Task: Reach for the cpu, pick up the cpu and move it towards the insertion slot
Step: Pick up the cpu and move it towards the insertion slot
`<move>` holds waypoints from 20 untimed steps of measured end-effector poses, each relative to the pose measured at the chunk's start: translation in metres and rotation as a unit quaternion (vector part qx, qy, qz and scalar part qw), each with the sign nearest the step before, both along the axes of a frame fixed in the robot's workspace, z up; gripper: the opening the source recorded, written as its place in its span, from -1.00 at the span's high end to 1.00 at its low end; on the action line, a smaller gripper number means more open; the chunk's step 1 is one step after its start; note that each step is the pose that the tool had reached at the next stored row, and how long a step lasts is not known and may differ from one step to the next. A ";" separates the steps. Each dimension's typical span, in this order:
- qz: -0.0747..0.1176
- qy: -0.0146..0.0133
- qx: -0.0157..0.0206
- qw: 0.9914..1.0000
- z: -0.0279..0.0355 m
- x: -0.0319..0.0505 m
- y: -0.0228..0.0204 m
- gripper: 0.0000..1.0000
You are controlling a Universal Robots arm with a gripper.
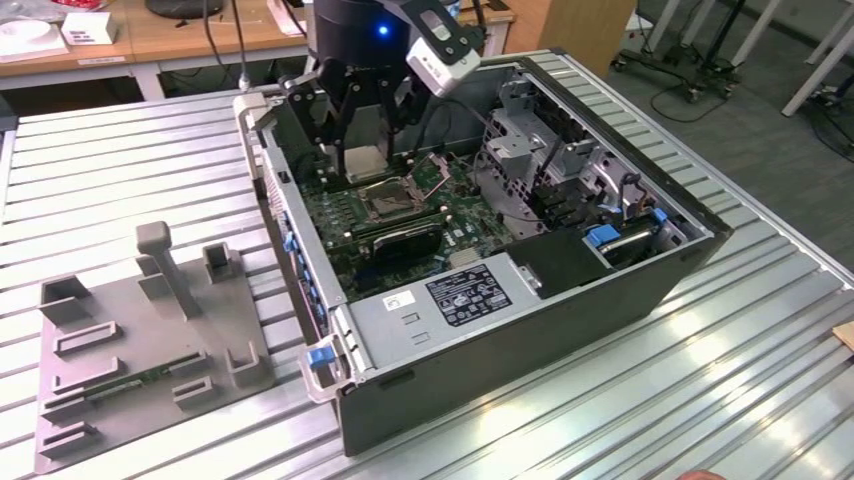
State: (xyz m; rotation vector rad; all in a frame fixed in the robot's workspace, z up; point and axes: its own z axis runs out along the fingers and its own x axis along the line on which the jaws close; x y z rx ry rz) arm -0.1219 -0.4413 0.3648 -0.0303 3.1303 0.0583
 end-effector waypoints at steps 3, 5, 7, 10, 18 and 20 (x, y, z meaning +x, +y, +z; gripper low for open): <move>0.000 0.000 0.000 1.000 0.0000 0.0037 0.0000 -0.08; 0.000 0.000 0.000 1.000 0.0000 0.0057 0.0000 -0.08; 0.000 0.000 0.000 1.000 0.0000 0.0076 0.0000 -0.08; 0.000 0.000 0.000 1.000 0.0000 0.0079 0.0000 -0.08; 0.000 0.000 0.000 1.000 0.0000 0.0088 0.0000 -0.08; 0.000 0.000 0.000 1.000 0.0001 0.0104 0.0001 -0.08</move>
